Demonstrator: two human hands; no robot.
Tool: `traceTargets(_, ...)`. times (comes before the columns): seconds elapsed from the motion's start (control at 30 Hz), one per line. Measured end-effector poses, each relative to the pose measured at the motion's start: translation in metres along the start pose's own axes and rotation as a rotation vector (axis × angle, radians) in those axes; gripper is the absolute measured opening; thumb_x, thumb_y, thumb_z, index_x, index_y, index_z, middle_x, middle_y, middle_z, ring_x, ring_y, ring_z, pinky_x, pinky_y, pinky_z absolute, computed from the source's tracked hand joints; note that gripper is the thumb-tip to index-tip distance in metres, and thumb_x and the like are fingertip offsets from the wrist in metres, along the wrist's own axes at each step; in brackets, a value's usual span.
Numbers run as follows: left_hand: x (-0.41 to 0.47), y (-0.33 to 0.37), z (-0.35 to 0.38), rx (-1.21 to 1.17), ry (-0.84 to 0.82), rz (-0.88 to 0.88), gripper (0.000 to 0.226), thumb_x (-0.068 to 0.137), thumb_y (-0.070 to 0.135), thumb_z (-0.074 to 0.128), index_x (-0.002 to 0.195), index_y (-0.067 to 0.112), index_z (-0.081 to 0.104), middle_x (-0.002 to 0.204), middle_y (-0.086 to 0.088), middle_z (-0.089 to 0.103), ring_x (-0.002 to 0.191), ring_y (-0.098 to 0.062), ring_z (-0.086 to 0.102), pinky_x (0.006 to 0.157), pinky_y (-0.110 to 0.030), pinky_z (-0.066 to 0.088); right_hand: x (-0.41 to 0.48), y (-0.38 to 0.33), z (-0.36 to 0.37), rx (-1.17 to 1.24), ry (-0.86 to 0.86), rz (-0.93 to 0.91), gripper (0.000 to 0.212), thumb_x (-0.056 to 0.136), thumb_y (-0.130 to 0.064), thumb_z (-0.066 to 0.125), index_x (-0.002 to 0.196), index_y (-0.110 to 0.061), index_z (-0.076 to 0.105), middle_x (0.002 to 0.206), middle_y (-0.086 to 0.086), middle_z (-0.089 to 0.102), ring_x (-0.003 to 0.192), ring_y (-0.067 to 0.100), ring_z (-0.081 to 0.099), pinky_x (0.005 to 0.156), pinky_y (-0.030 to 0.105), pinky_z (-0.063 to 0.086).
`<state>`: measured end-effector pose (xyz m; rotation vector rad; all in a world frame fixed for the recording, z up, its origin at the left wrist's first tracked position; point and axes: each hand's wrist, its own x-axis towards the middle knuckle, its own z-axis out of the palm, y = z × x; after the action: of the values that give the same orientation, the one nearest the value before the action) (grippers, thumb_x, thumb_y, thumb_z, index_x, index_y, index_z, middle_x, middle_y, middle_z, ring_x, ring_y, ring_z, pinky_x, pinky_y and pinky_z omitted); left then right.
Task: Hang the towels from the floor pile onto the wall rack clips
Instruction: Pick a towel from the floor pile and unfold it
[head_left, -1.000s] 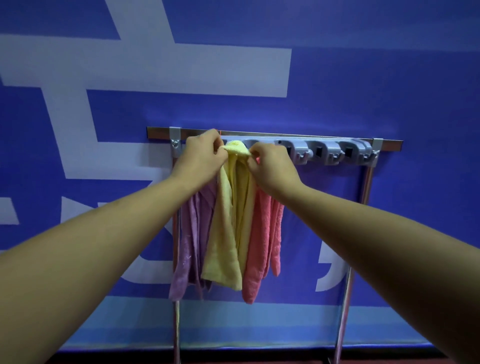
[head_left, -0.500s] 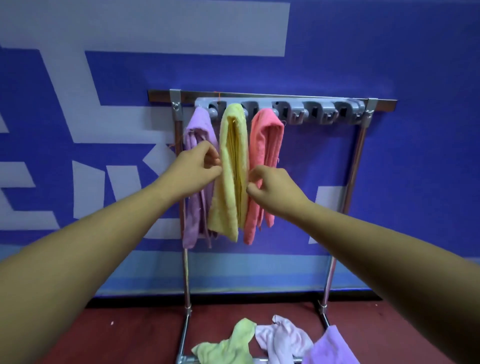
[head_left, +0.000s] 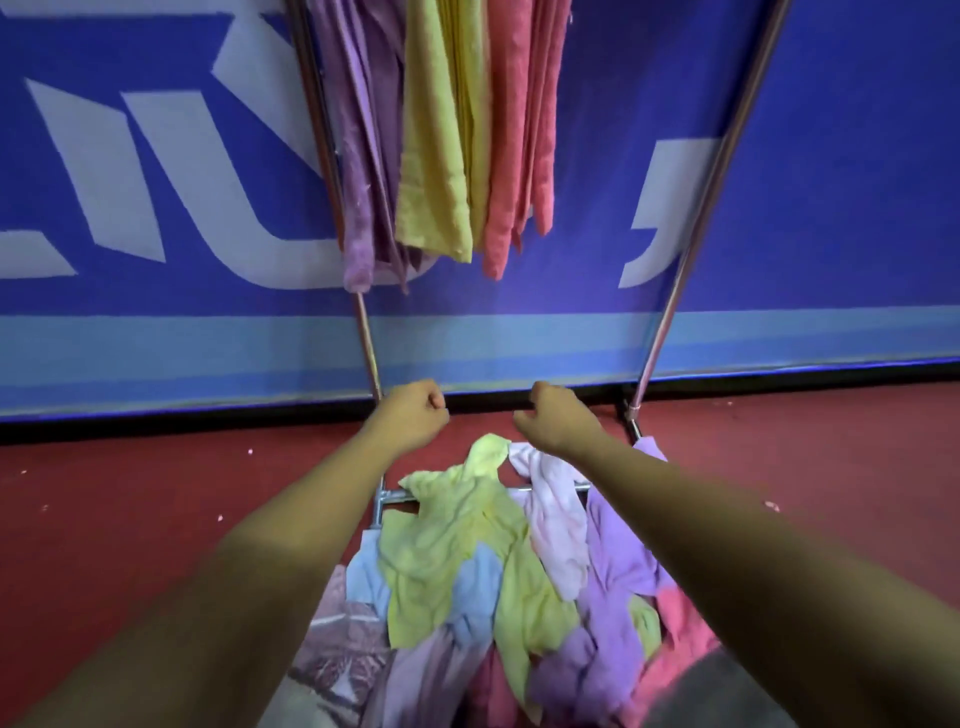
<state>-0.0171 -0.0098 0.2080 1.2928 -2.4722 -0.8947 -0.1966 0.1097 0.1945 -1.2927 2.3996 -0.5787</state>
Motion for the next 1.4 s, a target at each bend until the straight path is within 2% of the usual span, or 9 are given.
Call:
traceTargets(0.33, -0.004, -0.11, 0.148, -0.022, -0.233, -0.222, 0.013, 0.083, 0.01, 0.059, 0.074, 0.019, 0.06, 0.081, -0.002, 0.068, 0.085, -0.023, 0.065, 0.067, -0.025, 0.042, 0.0, 0.089, 0.148, 0.055, -0.28, 0.114, 0.035, 0.086, -0.03, 0.058, 0.103, 0.0, 0.055, 0.095, 0.015, 0.059, 0.096, 0.032, 0.057, 0.07, 0.03, 0.033)
traceTargets(0.53, -0.004, -0.173, 0.215, -0.057, -0.316, -0.387, 0.006, 0.086, 0.014, 0.061, 0.089, 0.014, 0.066, 0.094, 0.0, 0.067, 0.097, -0.023, 0.063, 0.072, -0.026, 0.043, 0.013, 0.115, 0.229, 0.013, -0.442, 0.12, 0.052, 0.091, -0.024, 0.062, 0.135, -0.003, 0.045, 0.129, 0.018, 0.049, 0.116, 0.035, 0.055, 0.093, 0.04, 0.049)
traceTargets(0.77, -0.005, -0.228, 0.277, -0.07, -0.385, -0.45, 0.053, 0.083, 0.022, 0.074, 0.131, 0.011, 0.055, 0.136, -0.011, 0.045, 0.119, -0.025, 0.054, 0.098, -0.028, 0.043, 0.026, 0.149, 0.296, 0.029, -0.512, 0.165, 0.051, 0.092, -0.018, 0.06, 0.138, -0.001, 0.044, 0.125, 0.02, 0.061, 0.118, 0.037, 0.057, 0.092, 0.038, 0.048)
traceTargets(0.87, -0.009, -0.246, 0.292, -0.014, -0.369, -0.43, 0.04, 0.079, 0.013, 0.077, 0.115, 0.003, 0.062, 0.125, -0.017, 0.046, 0.115, -0.029, 0.051, 0.094, -0.026, 0.039, 0.022, 0.157, 0.315, 0.052, -0.457, 0.199, 0.014, 0.096, -0.024, 0.057, 0.091, -0.011, 0.056, 0.099, 0.018, 0.067, 0.1, 0.038, 0.063, 0.074, 0.032, 0.045)
traceTargets(0.93, -0.01, -0.252, 0.297, 0.049, -0.371, -0.379, 0.023, 0.08, 0.011, 0.074, 0.099, 0.001, 0.068, 0.108, -0.016, 0.055, 0.111, -0.031, 0.053, 0.088, -0.025, 0.037, 0.022, 0.162, 0.324, 0.034, -0.459, 0.208, 0.025, 0.094, -0.018, 0.055, 0.07, -0.013, 0.047, 0.091, 0.02, 0.066, 0.092, 0.038, 0.063, 0.066, 0.027, 0.035)
traceTargets(1.1, 0.003, -0.234, 0.289, -0.167, -0.184, -0.359, 0.004, 0.086, 0.008, 0.066, 0.084, 0.008, 0.062, 0.084, -0.008, 0.062, 0.086, -0.025, 0.057, 0.068, -0.027, 0.033, 0.032, 0.157, 0.314, 0.111, -0.381, 0.322, 0.014, 0.089, -0.007, 0.05, 0.083, -0.002, 0.062, 0.091, 0.015, 0.066, 0.087, 0.03, 0.061, 0.067, 0.026, 0.037)
traceTargets(1.27, 0.027, -0.18, 0.234, -0.498, 0.018, -0.381, 0.024, 0.093, 0.01, 0.06, 0.075, 0.018, 0.046, 0.061, 0.005, 0.035, 0.052, -0.007, 0.033, 0.053, -0.024, 0.028, 0.045, 0.133, 0.27, 0.2, -0.299, 0.286, 0.024, 0.087, -0.008, 0.057, 0.065, -0.011, 0.047, 0.063, 0.003, 0.051, 0.07, 0.024, 0.053, 0.064, 0.03, 0.038)
traceTargets(1.33, 0.033, -0.152, 0.204, -0.627, 0.022, -0.301, 0.025, 0.092, 0.012, 0.062, 0.074, 0.018, 0.046, 0.065, -0.001, 0.034, 0.056, -0.006, 0.033, 0.058, -0.026, 0.028, 0.047, 0.11, 0.233, 0.393, -0.279, 0.25, 0.014, 0.083, -0.01, 0.066, 0.091, -0.016, 0.056, 0.066, 0.005, 0.06, 0.065, 0.025, 0.061, 0.062, 0.031, 0.048)
traceTargets(1.4, 0.034, -0.122, 0.171, -0.716, -0.007, -0.206, 0.016, 0.088, 0.018, 0.063, 0.076, 0.019, 0.052, 0.073, -0.009, 0.044, 0.07, -0.015, 0.039, 0.065, -0.031, 0.03, 0.048, 0.084, 0.189, 0.652, -0.309, 0.223, 0.047, 0.084, -0.01, 0.068, 0.121, -0.031, 0.05, 0.068, 0.001, 0.064, 0.059, 0.02, 0.061, 0.055, 0.027, 0.048)
